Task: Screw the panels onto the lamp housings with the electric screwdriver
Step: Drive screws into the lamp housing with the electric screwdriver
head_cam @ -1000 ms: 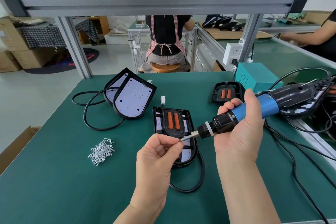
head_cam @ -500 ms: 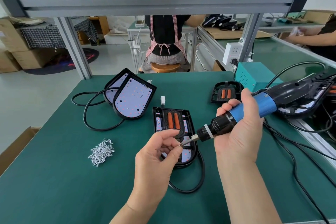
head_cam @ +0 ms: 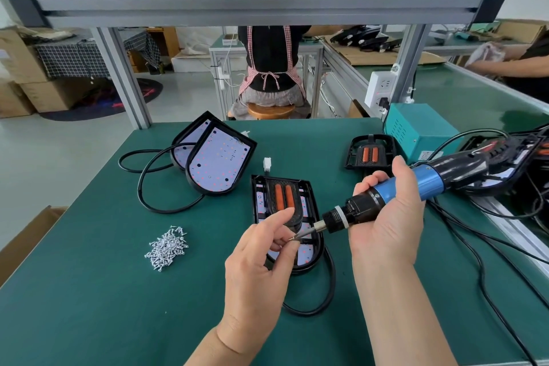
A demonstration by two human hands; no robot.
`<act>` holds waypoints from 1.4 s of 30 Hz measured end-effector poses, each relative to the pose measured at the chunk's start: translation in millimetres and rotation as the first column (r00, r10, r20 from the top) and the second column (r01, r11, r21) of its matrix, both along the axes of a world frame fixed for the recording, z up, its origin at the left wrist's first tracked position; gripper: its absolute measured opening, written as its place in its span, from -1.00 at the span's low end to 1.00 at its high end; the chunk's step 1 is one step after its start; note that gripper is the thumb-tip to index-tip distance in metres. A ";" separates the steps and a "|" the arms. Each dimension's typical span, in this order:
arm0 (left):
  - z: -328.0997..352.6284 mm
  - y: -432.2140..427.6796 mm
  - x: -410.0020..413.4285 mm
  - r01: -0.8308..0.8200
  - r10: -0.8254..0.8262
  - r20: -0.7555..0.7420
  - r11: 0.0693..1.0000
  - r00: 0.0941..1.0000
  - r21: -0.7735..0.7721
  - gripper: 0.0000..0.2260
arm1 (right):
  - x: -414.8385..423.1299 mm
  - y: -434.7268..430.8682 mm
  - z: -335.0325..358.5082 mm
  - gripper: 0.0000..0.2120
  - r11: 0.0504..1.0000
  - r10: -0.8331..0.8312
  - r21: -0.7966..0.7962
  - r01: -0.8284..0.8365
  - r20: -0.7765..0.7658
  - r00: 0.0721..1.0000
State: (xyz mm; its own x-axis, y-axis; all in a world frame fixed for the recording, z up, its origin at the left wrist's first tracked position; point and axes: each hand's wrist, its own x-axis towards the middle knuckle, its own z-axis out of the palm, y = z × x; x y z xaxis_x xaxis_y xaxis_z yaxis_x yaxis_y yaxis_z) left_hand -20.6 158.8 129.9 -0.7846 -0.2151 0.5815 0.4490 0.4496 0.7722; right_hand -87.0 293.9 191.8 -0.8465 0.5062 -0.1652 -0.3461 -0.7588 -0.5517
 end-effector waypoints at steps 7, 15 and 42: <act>-2.8 -1.2 -1.6 0.000 -0.008 0.092 0.997 0.996 0.083 -0.45 | -7.1 3.3 -0.5 -0.83 1.000 -0.009 0.021 0.010 -0.017 1.000; -7.6 -1.4 -3.8 0.038 -0.059 0.132 0.987 0.990 0.159 -0.49 | -3.9 -0.1 -3.5 -0.85 0.998 0.014 0.056 -0.013 -0.016 1.000; -11.9 -48.5 -74.2 -0.007 -0.107 0.745 0.989 0.659 0.148 -0.34 | -46.8 -5.8 -14.7 -0.81 0.854 0.108 0.519 -0.038 -0.105 0.989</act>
State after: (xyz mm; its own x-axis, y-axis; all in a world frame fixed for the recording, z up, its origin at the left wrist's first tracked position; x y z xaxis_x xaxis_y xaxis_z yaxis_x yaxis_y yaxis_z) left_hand -94.8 110.3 118.0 -0.9528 -0.1889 -0.2378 -0.2884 0.3175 0.9033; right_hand -133.8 288.1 177.1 -0.8803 0.4247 0.2116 -0.3936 -0.4048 -0.8253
